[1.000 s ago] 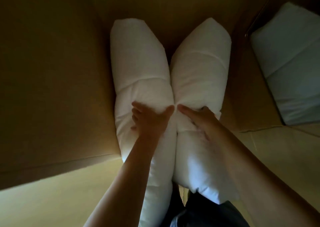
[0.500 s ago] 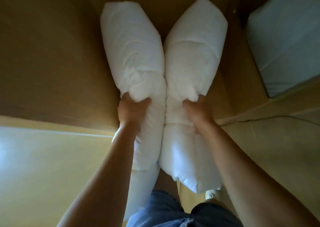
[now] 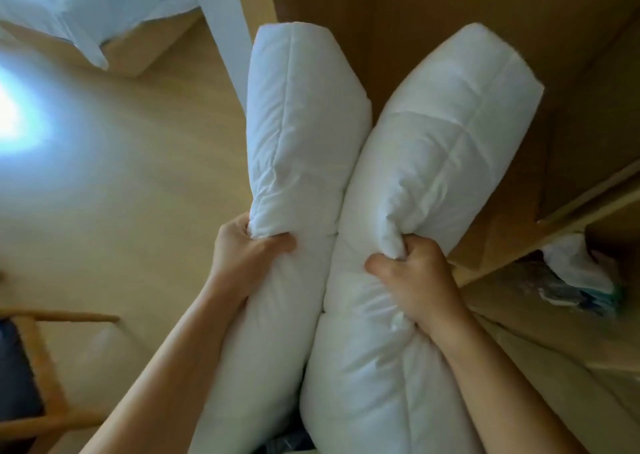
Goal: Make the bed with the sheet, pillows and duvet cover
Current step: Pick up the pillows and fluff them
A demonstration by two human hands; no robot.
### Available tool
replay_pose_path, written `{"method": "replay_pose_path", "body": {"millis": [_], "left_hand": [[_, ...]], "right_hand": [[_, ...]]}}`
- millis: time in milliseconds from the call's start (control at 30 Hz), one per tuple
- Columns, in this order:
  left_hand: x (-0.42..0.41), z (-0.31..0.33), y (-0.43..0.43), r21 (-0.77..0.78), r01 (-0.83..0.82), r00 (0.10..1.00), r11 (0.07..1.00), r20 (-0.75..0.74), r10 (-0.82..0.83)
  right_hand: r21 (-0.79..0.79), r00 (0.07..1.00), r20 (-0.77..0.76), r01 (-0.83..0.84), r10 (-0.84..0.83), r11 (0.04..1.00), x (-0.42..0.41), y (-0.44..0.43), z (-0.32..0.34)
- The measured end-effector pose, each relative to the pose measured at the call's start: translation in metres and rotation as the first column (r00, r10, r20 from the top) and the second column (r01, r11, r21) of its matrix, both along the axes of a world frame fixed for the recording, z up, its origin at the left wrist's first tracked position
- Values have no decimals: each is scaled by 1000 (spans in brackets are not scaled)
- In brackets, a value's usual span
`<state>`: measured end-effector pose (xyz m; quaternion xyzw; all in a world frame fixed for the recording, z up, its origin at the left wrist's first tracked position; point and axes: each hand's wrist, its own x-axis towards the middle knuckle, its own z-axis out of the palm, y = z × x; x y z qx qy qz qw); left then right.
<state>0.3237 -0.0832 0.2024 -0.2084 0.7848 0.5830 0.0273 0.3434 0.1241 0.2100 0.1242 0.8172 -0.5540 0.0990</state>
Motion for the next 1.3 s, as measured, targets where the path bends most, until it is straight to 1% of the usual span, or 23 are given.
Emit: {"method": "replay_pose_path", "body": {"millis": [167,333,433,567,700,767,900,1067,1233,1300], "left_hand": [[43,-6,-48,29,-79,997,996,6,79],[69,-13,-110,84,-201,979,976,1,202],[78,-16,-158,108,-281,959,954,-12,284],[79,-20,-229,173,-361,930,916,-3,367],[68,-24,-313,244,-459,880,854,-10,475],[56,-24,-353,266,-497,855,826,-10,518],[25,-24,-420,274,-541,828,795,8,561],[-27,-32,-504,256,-623,770,739,34,638],[-124,-31,-572,201,-734,662,648,4,749],[-171,-30,-603,181,-790,598,586,13,802]], "right_hand": [[24,983,50,-177,176,984,21,-42,0],[62,945,86,-321,316,945,17,-105,-3],[90,910,103,-411,402,907,6,-156,-5],[107,873,122,-485,472,868,-14,-233,-6],[140,825,90,-565,557,814,-46,-326,-3],[145,809,69,-587,583,797,-68,-371,-2],[144,807,58,-589,588,795,-117,-449,-6],[110,748,48,-663,662,740,-194,-547,-21],[75,667,55,-745,743,663,-309,-638,-34],[71,618,55,-786,785,614,-369,-678,-30]]}}
